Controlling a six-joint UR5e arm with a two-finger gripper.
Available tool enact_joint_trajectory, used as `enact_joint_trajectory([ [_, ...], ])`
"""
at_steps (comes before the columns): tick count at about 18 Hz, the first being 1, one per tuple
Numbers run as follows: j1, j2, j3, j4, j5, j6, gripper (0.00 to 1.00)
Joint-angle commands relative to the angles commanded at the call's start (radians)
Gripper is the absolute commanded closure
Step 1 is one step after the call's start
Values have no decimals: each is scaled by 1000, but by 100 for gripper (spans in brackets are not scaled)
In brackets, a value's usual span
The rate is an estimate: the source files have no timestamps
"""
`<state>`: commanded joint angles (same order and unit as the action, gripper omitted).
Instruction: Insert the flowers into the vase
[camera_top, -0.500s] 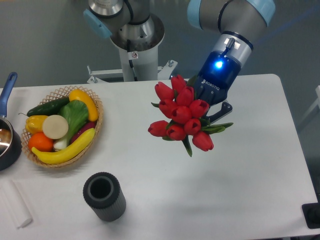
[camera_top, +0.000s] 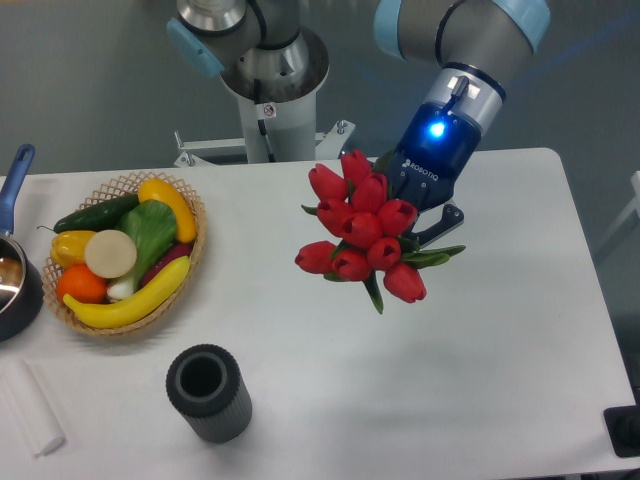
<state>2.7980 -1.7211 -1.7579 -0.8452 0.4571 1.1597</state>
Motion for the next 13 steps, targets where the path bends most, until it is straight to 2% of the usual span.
enact_joint_trajectory([
  [6,-12,-8,31,0,-2,0,77],
  [13,-14,-17,26,0,-44,0,77],
])
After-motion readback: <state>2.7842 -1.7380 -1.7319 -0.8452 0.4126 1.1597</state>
